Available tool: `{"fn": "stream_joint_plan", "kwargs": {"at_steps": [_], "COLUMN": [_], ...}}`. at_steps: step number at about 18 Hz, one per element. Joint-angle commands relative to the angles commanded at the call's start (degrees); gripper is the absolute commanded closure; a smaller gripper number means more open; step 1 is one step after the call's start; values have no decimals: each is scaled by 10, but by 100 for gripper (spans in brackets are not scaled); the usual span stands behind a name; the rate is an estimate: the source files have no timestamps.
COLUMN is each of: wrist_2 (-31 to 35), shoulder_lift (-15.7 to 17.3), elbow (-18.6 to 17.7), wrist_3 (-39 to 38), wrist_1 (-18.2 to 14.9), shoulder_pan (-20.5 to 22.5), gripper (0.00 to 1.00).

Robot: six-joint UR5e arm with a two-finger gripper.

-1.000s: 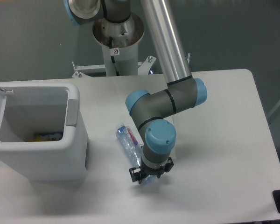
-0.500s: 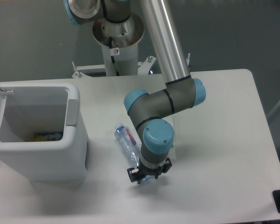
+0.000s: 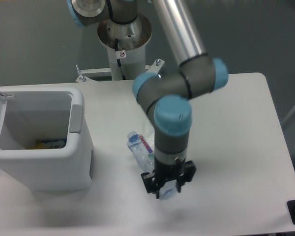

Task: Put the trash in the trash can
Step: 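Lift the bottle and carry it over the white trash bin, then open the gripper to drop the bottle into the bin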

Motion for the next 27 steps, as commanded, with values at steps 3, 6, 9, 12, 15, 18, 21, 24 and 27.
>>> {"fn": "stream_joint_plan", "kwargs": {"at_steps": [3,6,9,12,15,18,21,24,27], "wrist_2": [-37,-57,-75,-85,-87,-86,-87,-86,-86], "shoulder_lift": [46,82,115,135,135,133,121,110,100], "elbow": [11,13,14,15,16,5,4,-5,-7], "wrist_3": [2,4,6,4,1,2,4,4,6], "wrist_1": [25,40,42,42,43,44,45,47,50], "shoulder_pan": [1,-3,-14,-41,-69,-109,-137,-173,-187], "gripper": [40,40,40,40,40,40,40,40,40]}}
